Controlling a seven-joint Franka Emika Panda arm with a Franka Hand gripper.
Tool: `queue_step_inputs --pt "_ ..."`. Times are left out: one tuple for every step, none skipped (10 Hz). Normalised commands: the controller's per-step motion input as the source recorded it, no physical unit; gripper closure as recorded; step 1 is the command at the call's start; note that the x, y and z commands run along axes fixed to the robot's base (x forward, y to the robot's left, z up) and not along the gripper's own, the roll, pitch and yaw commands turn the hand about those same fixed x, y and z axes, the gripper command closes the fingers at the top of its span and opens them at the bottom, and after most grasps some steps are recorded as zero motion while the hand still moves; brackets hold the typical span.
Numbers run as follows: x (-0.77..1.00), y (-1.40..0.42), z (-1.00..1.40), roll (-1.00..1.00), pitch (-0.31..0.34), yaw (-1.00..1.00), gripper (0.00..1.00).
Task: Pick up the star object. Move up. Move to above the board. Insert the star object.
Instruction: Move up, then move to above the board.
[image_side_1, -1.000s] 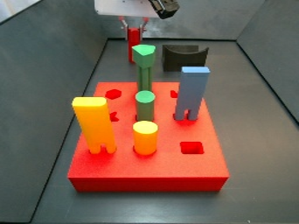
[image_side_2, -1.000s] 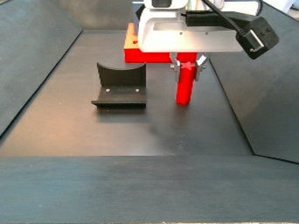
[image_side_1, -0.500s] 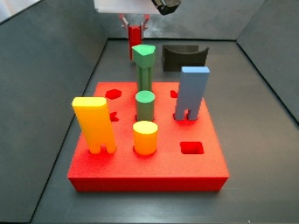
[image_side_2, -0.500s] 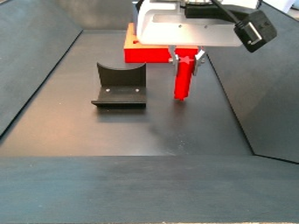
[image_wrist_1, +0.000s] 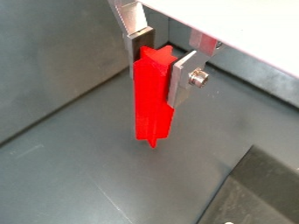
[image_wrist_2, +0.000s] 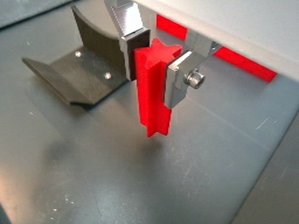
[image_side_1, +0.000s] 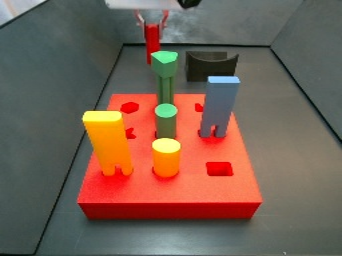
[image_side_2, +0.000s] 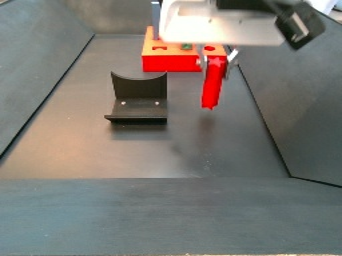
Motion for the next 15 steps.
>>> queue_step_inputs --pt "-0.02 0.02 0.50 0.03 0.050 -0.01 1.00" --pt "-0.02 0.02 0.40 0.03 0.052 -0.01 1.00" --pt "-0.01 0.02 0.23 0.05 0.057 -0.01 1.00" --pt "-0.11 -0.24 1.00 -0.07 -0.270 -0.19 1.00" --pt "-0.11 -0.24 1.00 -0.07 -0.253 -0.19 1.00" --pt "-0.12 -0.22 1.00 -0.06 -0.213 -0.15 1.00" --pt "-0.11 -0.20 1.00 -0.04 -0.131 -0.10 1.00" --pt "-0.10 -0.19 1.00 -0.03 -0.059 -0.08 1.00" --pt "-0.10 -0.18 1.00 -0.01 0.006 -0.05 1.00" --pt "-0.09 -0.17 1.00 -0.01 0.019 -0.04 1.00" --pt "-0.09 -0.16 1.00 0.01 0.032 -0.01 1.00" --pt "-0.08 -0.15 1.00 0.03 0.049 0.00 1.00" --pt "-0.07 -0.14 1.00 0.03 0.059 0.01 1.00" --pt "-0.05 -0.12 1.00 0.04 0.077 0.02 1.00" --pt "-0.03 -0.11 1.00 0.05 0.089 0.02 1.00"
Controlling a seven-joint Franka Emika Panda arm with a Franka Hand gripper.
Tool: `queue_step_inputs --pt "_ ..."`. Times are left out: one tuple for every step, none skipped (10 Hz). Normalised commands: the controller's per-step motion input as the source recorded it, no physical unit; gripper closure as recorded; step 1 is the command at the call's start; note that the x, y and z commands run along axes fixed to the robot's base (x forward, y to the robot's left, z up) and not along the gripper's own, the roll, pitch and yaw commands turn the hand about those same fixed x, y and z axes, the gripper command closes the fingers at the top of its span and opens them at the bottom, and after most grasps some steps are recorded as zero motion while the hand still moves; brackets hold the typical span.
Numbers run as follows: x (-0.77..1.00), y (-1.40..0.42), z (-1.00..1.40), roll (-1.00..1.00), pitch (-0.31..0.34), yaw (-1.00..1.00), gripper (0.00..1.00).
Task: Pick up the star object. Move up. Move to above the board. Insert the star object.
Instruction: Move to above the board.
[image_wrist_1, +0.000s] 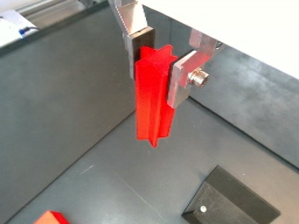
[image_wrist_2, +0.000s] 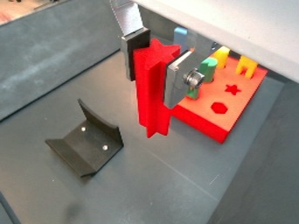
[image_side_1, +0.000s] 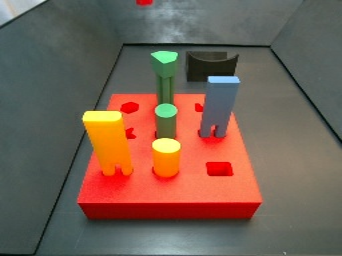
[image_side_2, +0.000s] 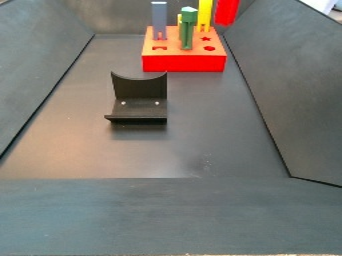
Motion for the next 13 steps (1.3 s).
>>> queue_step_inputs --pt "-0.03 -0.10 1.00 0.05 0.095 0.03 1.00" --pt "-0.01 -0.05 0.75 0.06 0.096 0.02 1.00" --pt "-0.01 -0.04 0.64 0.06 0.097 0.02 1.00" --pt "0.00 -0.02 0.42 0.06 0.090 0.02 1.00" --pt "0.00 -0.01 0.20 0.07 0.091 0.02 1.00" --pt "0.28 -1.00 -0.02 0.17 0.606 0.14 1.00" --pt "0.29 -1.00 -0.02 0.17 0.583 0.14 1.00" --pt "0.32 -1.00 -0.02 0.13 0.523 0.10 1.00" --pt "0.33 -1.00 -0.02 0.04 0.375 0.04 1.00" --pt "0.33 -1.00 -0.02 0.02 0.256 0.03 1.00" --pt "0.33 -1.00 -0.01 0.00 0.155 0.02 1.00" --pt "0.33 -1.00 -0.01 -0.01 0.133 0.02 1.00" --pt "0.35 -1.00 -0.01 0.01 0.124 0.01 1.00"
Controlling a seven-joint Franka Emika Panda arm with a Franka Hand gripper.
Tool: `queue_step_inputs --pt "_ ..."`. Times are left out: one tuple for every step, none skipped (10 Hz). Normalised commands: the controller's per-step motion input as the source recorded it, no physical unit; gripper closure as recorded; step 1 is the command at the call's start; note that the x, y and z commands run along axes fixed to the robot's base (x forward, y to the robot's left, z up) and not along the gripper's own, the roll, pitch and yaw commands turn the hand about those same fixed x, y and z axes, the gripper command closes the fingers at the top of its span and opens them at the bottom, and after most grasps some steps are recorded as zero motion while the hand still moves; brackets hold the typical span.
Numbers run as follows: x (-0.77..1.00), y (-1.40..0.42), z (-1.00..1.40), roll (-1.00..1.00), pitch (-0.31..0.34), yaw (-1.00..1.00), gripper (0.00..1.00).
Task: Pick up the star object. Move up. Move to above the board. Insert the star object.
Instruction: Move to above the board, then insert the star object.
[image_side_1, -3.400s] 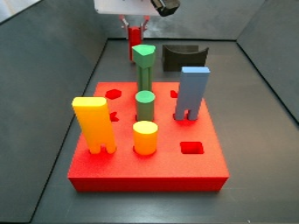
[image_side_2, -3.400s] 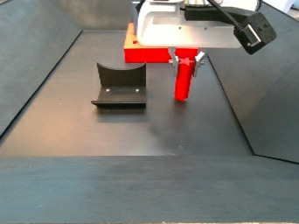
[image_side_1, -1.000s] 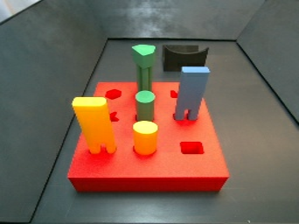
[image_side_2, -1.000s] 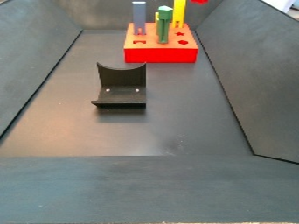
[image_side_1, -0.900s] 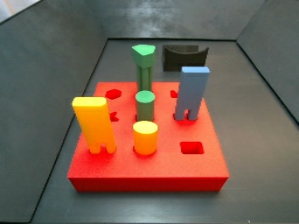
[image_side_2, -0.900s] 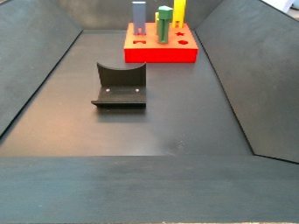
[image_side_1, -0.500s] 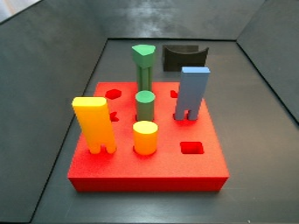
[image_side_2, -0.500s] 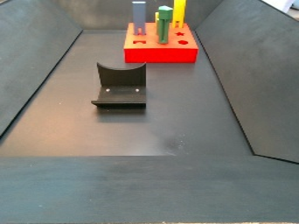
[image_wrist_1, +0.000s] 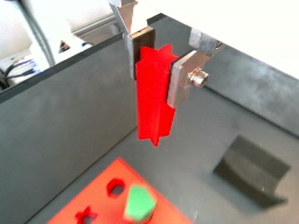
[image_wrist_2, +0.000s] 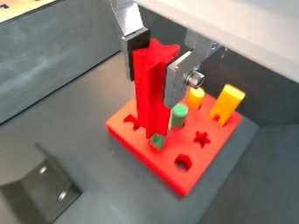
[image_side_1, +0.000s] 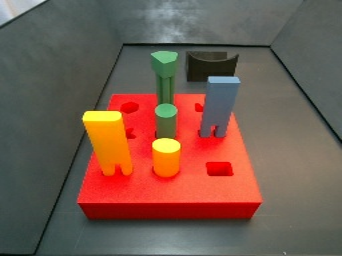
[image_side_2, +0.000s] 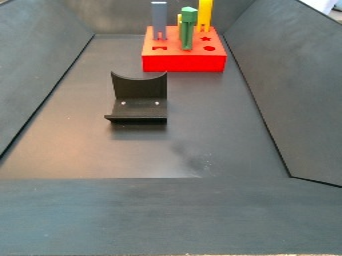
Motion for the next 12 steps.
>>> queue_step_inputs --pt "0.38 -1.00 0.00 0.00 0.126 0.01 1.00" --pt "0.37 -0.90 0.01 0.01 0.133 0.01 1.00" --pt "0.31 -0.71 0.01 0.02 0.134 0.01 1.00" --pt "0.19 -0.37 0.02 0.04 0.123 0.01 1.00" --pt "0.13 -0.22 0.02 0.05 0.099 0.01 1.00" --pt "-0.21 0.00 -0.08 0.00 -0.054 0.00 1.00" --pt "-0.18 0.00 -0.23 0.02 -0.070 0.00 1.00" --pt "-0.46 -0.04 -0.37 0.07 -0.183 0.00 1.00" --pt "-0.51 -0.13 -0.30 0.06 -0.384 0.05 1.00" --pt "-0.65 -0.23 -0.41 0.14 -0.381 0.13 1.00" --pt "-0.73 -0.29 -0.43 0.17 -0.357 0.13 1.00" --pt "-0.56 -0.29 -0.51 0.17 -0.291 0.18 1.00"
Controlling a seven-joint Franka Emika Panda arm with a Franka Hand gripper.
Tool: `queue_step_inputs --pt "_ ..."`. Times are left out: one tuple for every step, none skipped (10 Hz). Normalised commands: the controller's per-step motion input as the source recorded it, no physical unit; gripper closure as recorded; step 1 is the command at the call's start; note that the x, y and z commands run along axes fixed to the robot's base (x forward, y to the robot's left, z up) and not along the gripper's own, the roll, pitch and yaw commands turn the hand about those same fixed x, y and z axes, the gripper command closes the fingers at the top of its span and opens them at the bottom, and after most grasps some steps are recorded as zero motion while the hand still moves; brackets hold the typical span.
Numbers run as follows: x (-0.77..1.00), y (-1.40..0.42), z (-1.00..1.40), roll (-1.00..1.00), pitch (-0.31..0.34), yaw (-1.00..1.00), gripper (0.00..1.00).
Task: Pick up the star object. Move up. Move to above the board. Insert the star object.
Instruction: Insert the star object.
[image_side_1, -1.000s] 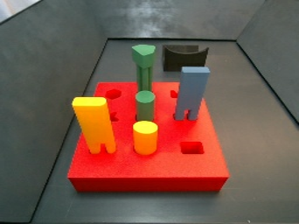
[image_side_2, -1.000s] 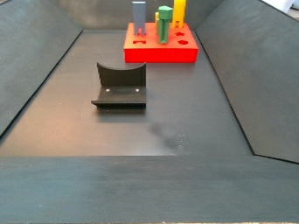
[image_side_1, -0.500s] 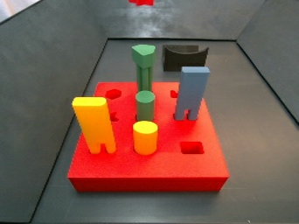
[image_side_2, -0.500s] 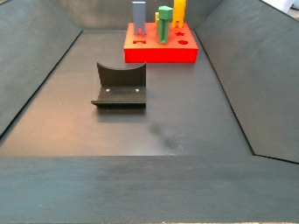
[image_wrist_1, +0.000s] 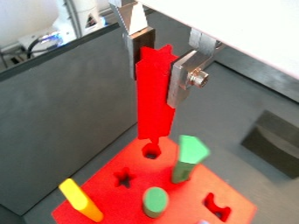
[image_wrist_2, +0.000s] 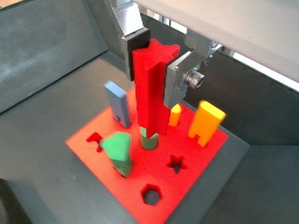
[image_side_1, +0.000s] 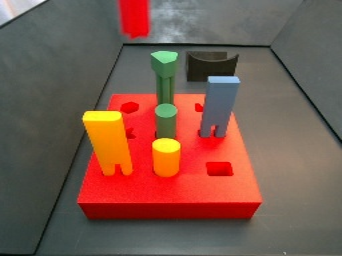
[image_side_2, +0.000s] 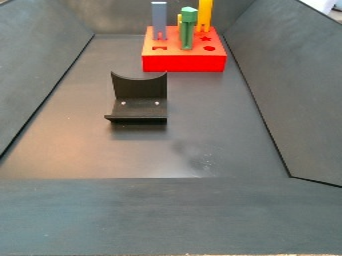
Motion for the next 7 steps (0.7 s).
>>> queue_step_inputs --pt "-0.37 -0.32 -0.65 0.15 -0.244 0.17 1.00" --pt "-0.15 -0.31 -0.77 0.13 -0.217 0.13 1.00" --pt "0.00 -0.26 -0.85 0.08 -0.166 0.09 1.00" --pt "0.09 -0.20 -0.93 0.06 -0.099 0.00 1.00" --pt "0.15 -0.17 -0.94 0.07 -0.044 0.00 1.00" --pt "0.14 -0.07 -0.94 0.03 0.000 0.11 1.00" --pt "0.07 -0.04 -0.98 0.02 0.000 0.25 1.00"
